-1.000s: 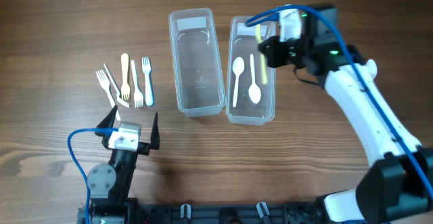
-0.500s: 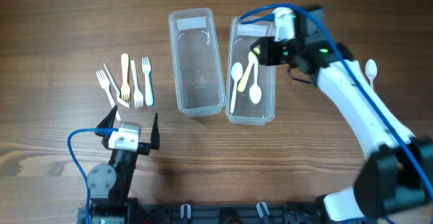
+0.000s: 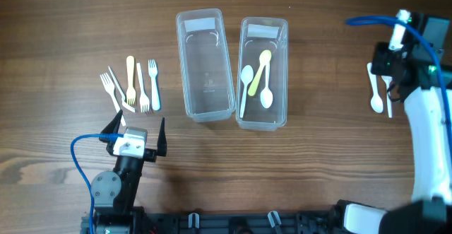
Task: Pack container
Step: 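Grasp the white knife with the right gripper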
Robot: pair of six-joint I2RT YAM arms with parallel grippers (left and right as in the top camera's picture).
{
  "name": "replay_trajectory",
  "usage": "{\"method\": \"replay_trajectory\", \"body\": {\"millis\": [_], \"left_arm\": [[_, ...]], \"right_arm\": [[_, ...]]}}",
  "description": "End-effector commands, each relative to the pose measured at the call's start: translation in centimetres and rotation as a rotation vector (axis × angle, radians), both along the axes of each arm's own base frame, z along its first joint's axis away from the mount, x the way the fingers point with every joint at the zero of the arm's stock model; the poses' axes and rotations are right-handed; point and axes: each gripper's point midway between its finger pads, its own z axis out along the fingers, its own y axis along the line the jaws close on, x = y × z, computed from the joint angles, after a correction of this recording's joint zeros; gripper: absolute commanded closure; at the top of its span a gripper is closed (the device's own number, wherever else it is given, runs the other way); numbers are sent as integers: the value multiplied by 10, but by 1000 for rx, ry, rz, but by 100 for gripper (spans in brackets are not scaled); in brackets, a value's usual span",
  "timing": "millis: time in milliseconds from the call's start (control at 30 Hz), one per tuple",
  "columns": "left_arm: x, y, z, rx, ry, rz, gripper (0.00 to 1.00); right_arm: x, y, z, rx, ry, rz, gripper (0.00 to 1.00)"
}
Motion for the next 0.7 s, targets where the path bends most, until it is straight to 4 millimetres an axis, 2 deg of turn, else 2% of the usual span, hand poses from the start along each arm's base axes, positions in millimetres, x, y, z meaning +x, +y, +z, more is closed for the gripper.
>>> {"method": "replay_trajectory", "body": {"millis": [0,167,433,667], "left_arm": [[0,2,-2,15,-1,11,0],[0,2,-2,15,-1,11,0],[0,3,-2,15,-1,11,0],[0,2,-2,15,-1,11,0]], "right_arm": [[-9,-25,-52,39,148,-48,52],[-7,-33,-92,68,237,-66,52],[-6,-36,-138,75,347,-22,52],[-9,-37,-168,88,417,-5,52]]}}
